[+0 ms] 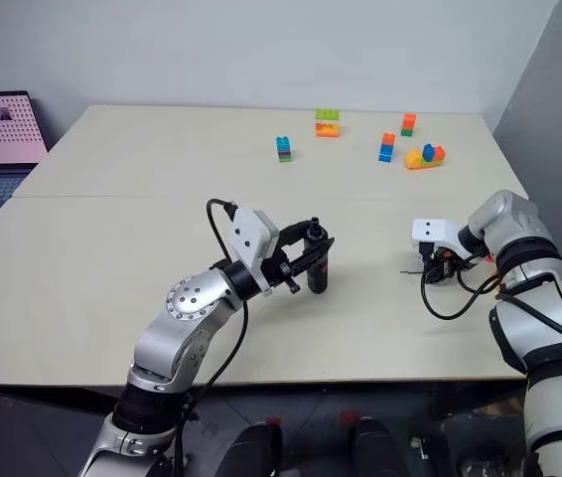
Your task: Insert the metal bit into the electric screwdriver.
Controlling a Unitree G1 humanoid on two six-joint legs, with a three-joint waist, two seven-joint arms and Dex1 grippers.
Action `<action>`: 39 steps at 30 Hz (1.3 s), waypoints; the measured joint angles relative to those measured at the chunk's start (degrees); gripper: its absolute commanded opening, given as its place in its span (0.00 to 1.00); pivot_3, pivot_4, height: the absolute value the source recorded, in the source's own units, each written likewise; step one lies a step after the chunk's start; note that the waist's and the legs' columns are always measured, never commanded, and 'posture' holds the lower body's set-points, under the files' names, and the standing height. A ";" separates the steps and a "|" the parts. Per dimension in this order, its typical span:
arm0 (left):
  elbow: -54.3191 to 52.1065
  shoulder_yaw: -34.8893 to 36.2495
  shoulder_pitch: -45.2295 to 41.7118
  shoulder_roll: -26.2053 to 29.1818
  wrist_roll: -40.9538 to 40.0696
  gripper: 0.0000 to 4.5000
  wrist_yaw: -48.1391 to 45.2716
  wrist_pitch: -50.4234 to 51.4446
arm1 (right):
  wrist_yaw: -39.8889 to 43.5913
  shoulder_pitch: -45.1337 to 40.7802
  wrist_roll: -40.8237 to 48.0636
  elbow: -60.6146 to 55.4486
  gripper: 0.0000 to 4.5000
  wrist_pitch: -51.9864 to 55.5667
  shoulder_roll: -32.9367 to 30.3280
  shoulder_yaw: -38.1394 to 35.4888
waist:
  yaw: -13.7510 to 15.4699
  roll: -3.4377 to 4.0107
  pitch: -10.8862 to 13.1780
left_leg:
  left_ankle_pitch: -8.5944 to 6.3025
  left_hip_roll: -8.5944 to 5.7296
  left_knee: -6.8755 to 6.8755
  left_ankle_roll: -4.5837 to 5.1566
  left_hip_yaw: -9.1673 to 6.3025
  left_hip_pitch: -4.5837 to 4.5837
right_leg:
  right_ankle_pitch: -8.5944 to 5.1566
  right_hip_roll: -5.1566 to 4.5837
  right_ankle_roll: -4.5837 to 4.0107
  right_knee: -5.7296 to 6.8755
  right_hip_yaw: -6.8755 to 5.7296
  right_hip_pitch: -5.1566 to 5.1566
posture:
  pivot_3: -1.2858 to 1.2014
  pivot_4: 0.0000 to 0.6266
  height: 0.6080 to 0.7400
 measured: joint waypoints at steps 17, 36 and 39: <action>1.97 -0.33 -0.48 -1.08 1.00 0.36 1.83 -2.44 | 2.89 2.23 5.78 -3.64 0.00 2.22 -2.10 -11.01 | -0.02 0.02 -0.01 | 0.01 0.00 0.00 -0.01 0.01 0.02 | 0.00 0.00 0.01 0.01 0.02 0.02 | 0.52 0.24 1.00; -1.03 0.95 1.24 -1.76 -0.33 0.36 4.85 0.10 | -26.34 30.20 49.72 -83.35 0.00 41.53 13.63 -40.41 | -0.02 0.09 -0.01 | 0.02 0.02 -0.01 -0.01 -0.09 -0.07 | -0.08 0.06 0.16 0.06 0.00 -0.08 | 0.52 0.24 1.00; -1.03 0.93 1.02 -1.52 -0.26 0.36 4.74 0.12 | -30.68 30.19 52.75 -87.00 0.00 43.64 14.54 -40.53 | 0.08 0.09 -0.01 | 0.02 0.01 -0.01 -0.01 -0.08 -0.11 | -0.08 0.05 0.16 0.01 0.00 -0.09 | 0.52 0.24 1.00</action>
